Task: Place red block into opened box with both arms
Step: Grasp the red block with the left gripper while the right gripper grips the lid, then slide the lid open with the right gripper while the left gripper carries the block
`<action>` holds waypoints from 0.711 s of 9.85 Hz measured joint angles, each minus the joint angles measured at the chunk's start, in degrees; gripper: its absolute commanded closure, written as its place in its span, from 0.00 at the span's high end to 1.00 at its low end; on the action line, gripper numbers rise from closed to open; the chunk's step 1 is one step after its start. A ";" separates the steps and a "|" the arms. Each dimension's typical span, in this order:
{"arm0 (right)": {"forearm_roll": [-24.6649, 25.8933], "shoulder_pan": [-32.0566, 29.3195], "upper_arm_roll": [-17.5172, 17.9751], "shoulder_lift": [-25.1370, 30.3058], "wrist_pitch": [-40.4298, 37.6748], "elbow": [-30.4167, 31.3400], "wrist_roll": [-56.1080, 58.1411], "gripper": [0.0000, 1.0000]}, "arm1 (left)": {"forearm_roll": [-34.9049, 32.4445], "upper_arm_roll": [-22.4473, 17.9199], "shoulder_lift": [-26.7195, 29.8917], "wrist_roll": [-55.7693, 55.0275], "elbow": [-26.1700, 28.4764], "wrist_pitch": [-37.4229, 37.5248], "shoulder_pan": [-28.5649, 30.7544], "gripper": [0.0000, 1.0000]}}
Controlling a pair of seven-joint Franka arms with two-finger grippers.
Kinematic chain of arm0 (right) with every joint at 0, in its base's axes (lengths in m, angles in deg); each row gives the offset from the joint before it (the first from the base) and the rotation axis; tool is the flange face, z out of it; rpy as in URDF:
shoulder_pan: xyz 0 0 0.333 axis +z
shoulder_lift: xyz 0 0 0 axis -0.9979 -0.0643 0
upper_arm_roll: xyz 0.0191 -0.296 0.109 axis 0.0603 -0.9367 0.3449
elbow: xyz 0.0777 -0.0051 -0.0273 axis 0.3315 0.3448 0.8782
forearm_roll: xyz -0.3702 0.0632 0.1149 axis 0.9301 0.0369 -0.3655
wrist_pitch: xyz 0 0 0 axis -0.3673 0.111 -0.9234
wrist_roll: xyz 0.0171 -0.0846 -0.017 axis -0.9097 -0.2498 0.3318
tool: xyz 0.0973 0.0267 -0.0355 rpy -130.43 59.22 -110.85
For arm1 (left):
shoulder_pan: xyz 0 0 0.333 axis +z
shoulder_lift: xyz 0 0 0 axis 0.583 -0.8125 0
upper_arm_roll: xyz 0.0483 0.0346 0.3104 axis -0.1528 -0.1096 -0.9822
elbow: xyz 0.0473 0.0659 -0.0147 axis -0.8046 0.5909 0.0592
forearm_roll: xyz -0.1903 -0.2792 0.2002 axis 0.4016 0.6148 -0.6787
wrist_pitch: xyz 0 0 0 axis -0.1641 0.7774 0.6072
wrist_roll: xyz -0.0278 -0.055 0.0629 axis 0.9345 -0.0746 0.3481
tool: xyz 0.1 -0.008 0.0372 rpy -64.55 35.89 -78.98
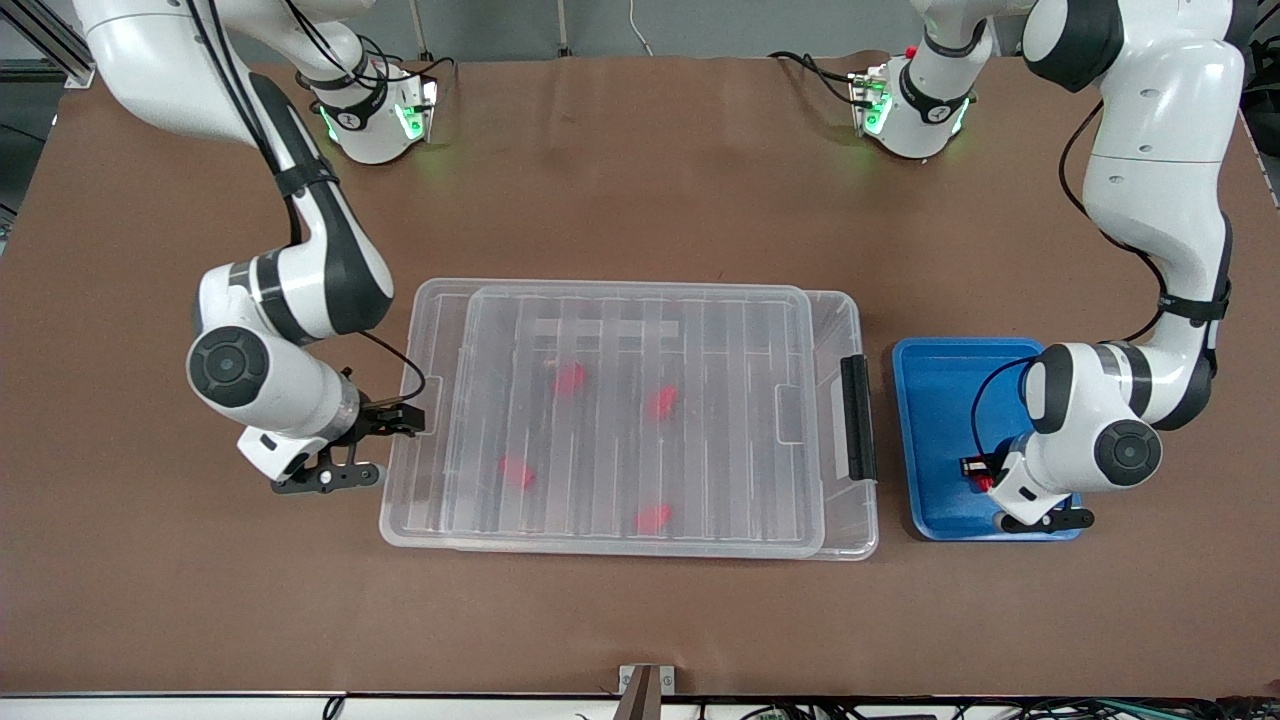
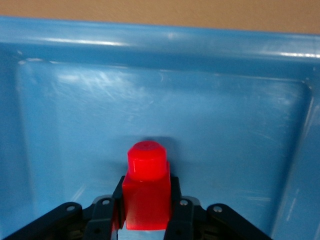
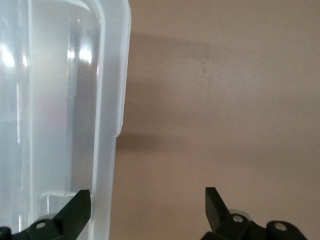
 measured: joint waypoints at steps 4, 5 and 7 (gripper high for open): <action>0.20 -5.83 -0.38 0.84 -4.45 -0.05 6.29 1.00 | -0.07 4.96 12.75 -1.31 -2.42 10.24 -2.26 0.00; 0.29 -6.85 -0.42 1.15 -5.41 -0.05 6.56 1.00 | -0.04 7.56 16.09 -4.21 -2.29 12.84 -3.66 0.00; 0.58 -8.40 -0.50 2.00 -6.83 -0.04 8.45 1.00 | -0.01 13.74 18.25 -15.20 -1.48 14.84 -6.10 0.00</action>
